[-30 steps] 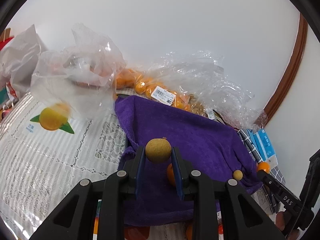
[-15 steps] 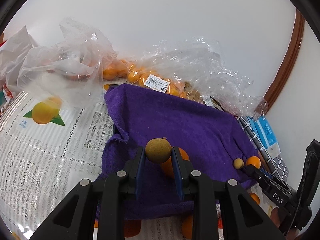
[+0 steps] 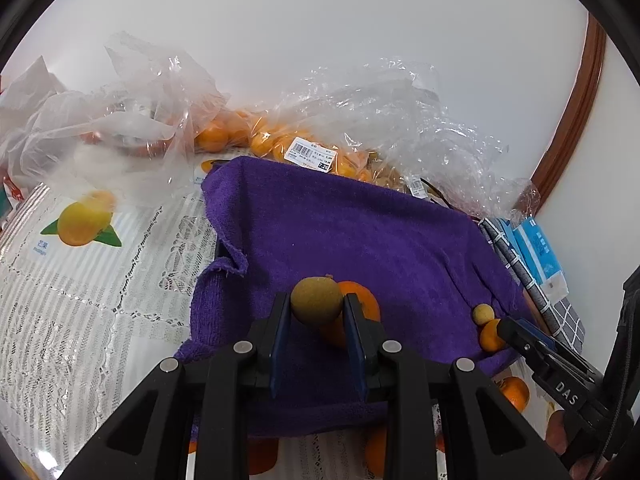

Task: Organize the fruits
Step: 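Open the right tool onto the towel while the left tool releases its fruit there, then grasp an orange with the left tool while the right tool grasps an oval orange fruit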

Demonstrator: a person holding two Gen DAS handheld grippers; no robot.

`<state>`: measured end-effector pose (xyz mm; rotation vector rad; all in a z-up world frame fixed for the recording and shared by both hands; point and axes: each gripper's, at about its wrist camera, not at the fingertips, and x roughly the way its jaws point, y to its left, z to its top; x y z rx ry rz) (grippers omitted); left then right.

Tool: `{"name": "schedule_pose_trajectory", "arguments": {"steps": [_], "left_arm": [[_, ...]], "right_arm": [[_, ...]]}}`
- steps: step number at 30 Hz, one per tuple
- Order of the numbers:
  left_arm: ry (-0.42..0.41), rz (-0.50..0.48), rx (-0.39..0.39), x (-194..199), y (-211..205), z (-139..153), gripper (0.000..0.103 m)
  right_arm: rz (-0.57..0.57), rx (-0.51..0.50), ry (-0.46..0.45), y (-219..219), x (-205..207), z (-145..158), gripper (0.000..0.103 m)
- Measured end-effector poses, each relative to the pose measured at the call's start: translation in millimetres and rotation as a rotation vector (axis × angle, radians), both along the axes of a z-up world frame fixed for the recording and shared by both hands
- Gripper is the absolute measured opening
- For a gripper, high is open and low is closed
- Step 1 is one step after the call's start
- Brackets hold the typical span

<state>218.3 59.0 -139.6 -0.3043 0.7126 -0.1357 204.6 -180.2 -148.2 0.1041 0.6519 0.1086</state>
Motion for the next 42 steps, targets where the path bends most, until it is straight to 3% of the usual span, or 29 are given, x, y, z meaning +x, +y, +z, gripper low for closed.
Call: {"name": "schedule_pose_trajectory", "arguments": {"steps": [3, 5, 14, 19, 25, 30, 39, 42], "left_arm": [[0.001, -0.006, 0.001, 0.7, -0.1, -0.3, 0.025], [0.001, -0.01, 0.001, 1.1, -0.5, -0.5, 0.025], [-0.004, -0.021, -0.009, -0.1, 0.5, 2.8, 0.034], [-0.016, -0.019, -0.022, -2.2, 2.8, 6.2, 0.039], [-0.032, -0.009, -0.023, -5.8, 5.4, 10.5, 0.041], [-0.059, 0.01, 0.014, -12.0, 5.5, 15.4, 0.043], [-0.054, 0.028, 0.045, -44.9, 23.5, 29.6, 0.044], [-0.036, 0.013, 0.023, -61.3, 31.2, 24.7, 0.044]], "right_arm": [[0.004, -0.018, -0.016, 2.0, -4.4, 2.4, 0.061], [-0.006, -0.041, -0.04, 3.2, -9.3, 5.1, 0.063], [-0.054, -0.064, -0.041, -1.7, -30.5, 18.3, 0.063], [-0.023, -0.042, -0.006, -1.8, -55.6, 13.2, 0.063], [0.029, -0.098, 0.028, 14.7, -84.4, 1.3, 0.063], [0.042, -0.115, 0.034, 21.4, -100.5, -3.1, 0.063], [0.04, -0.065, 0.06, 16.5, -121.7, -5.5, 0.063], [0.05, -0.059, 0.063, 16.6, -123.7, -6.6, 0.063]]}}
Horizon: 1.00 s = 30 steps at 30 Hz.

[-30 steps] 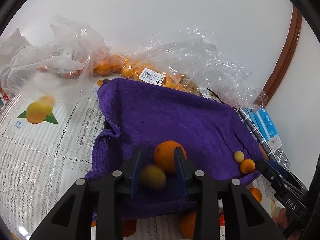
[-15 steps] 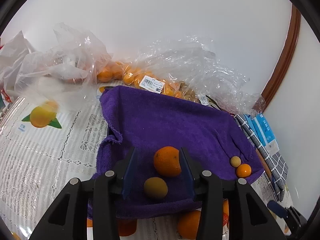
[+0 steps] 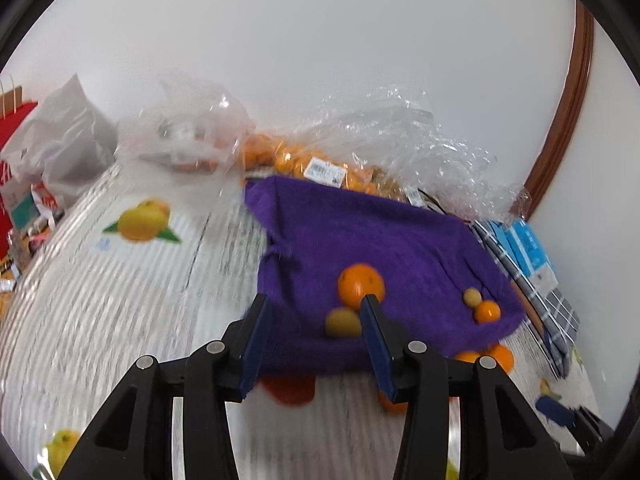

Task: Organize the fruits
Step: 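Grasp an orange with the left tool while the right tool grasps an oval orange fruit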

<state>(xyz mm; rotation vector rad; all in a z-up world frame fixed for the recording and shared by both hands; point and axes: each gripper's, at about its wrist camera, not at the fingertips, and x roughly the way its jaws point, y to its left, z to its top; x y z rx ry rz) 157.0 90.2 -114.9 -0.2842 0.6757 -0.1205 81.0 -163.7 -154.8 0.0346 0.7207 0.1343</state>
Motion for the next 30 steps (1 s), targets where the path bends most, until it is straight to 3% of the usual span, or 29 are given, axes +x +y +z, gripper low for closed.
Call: {"name": "schedule_pose_trajectory", "arguments": {"steps": [4, 9, 18, 30], "left_arm": [[0.012, -0.033, -0.023, -10.8, 1.8, -8.3, 0.044], [0.017, -0.066, 0.0, -12.5, -8.2, -14.9, 0.044], [0.071, -0.091, -0.05, -6.6, -7.2, -27.1, 0.044], [0.072, -0.101, -0.051, -7.3, -9.0, -29.9, 0.044]], "right_arm": [[0.004, 0.005, 0.001, 1.9, 5.7, -3.3, 0.063], [-0.001, -0.069, -0.008, 4.8, 23.0, -6.8, 0.054], [0.077, -0.033, 0.1, 1.3, 46.1, -23.7, 0.044], [0.058, -0.036, 0.021, -8.3, 15.9, -14.6, 0.042]]}}
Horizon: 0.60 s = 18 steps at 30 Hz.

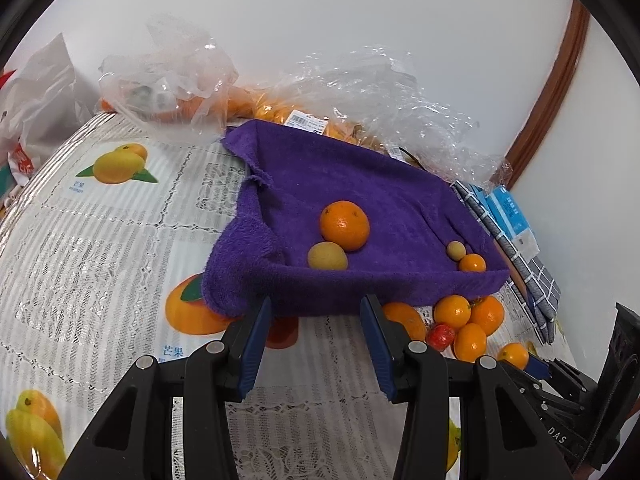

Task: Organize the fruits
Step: 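Grasp an orange with the left tool while the right tool grasps an oval orange fruit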

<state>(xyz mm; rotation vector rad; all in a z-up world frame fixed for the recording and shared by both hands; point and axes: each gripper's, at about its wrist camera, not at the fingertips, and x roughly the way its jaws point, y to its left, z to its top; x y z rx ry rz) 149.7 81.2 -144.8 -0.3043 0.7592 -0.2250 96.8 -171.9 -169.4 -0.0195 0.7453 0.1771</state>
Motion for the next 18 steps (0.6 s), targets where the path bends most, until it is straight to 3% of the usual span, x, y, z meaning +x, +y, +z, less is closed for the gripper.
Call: {"name": "schedule_pose_trajectory", "arguments": {"steps": [10, 18], "left_arm": [[0.01, -0.12, -0.022, -2.5, -17.5, -0.4, 0.044], [0.061, -0.179, 0.068, 9.0, -56.9, -6.3, 0.044]], "right_arm": [[-0.095, 0.028, -0.021, -22.3, -16.6, 1.6, 0.042], [-0.111, 0.088, -0.022, -30.6, -16.0, 1.8, 0.042]]}}
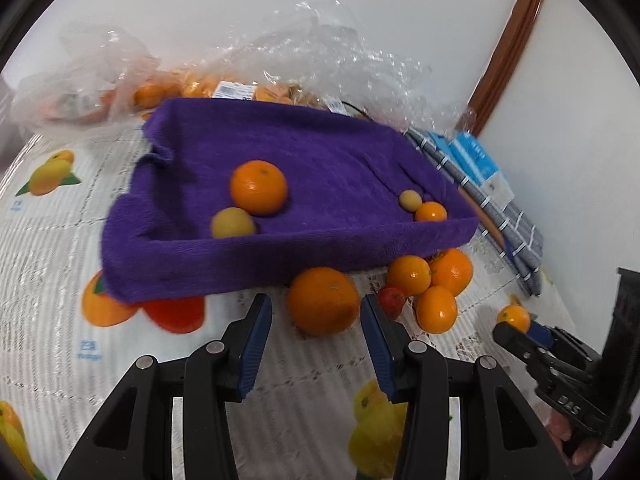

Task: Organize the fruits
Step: 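Grasp an orange with the left tool while the right tool grasps an oval orange fruit, then carry the orange with the left tool while the right tool carries the oval fruit over the towel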

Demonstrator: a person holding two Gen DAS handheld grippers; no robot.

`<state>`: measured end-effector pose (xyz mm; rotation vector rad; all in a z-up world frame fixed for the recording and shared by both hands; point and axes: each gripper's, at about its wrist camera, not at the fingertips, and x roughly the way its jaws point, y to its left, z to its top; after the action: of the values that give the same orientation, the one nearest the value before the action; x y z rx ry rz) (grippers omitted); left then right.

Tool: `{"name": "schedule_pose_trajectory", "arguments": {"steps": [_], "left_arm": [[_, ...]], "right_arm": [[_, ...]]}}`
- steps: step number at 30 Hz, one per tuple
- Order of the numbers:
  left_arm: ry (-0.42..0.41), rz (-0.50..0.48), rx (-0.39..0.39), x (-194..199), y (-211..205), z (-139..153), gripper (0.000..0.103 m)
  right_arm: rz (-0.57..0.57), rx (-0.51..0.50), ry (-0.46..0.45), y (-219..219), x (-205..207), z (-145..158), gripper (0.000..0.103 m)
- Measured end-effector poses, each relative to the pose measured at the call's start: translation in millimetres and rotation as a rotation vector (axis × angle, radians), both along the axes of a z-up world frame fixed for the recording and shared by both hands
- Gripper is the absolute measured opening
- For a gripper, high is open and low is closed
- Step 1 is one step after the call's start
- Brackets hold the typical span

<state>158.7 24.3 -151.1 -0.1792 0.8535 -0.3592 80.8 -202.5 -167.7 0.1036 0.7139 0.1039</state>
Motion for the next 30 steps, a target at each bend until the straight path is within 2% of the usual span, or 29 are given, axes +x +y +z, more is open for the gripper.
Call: {"name": "schedule_pose_trajectory", "arguments": {"steps": [4, 7, 9, 17, 20, 25, 30], "left_arm": [[0.031, 0.009, 0.031, 8.1, -11.7, -6.4, 0.045], [0.018, 0.021, 0.06, 8.5, -15.9, -6.4, 0.044], [0.011, 0.007, 0.045, 8.0, -16.6, -6.2, 0.039], [-0.068, -0.037, -0.011, -8.0, -13.5, 11.2, 0.038], [-0.095, -0.007, -0.035, -12.5, -4.5, 22.8, 0.038], [-0.144, 0.053, -0.096, -7.7, 16.6, 50.5, 0.038], [-0.175, 0.116, -0.117, 17.4, 28.3, 70.8, 0.038]], "right_arm": [[-0.006, 0.027, 0.002, -5.1, 0.7, -0.8, 0.042], [-0.006, 0.045, 0.008, -8.4, 1.9, -1.8, 0.042], [-0.002, 0.053, 0.009, -9.1, 2.4, -1.8, 0.042], [0.014, 0.074, -0.029, -9.5, -1.8, 3.5, 0.042], [0.001, 0.057, -0.03, -10.3, 0.6, 7.9, 0.042], [0.014, 0.041, -0.074, -6.9, 15.0, 35.3, 0.042], [0.012, 0.029, -0.135, 2.4, 42.3, 64.5, 0.042]]}}
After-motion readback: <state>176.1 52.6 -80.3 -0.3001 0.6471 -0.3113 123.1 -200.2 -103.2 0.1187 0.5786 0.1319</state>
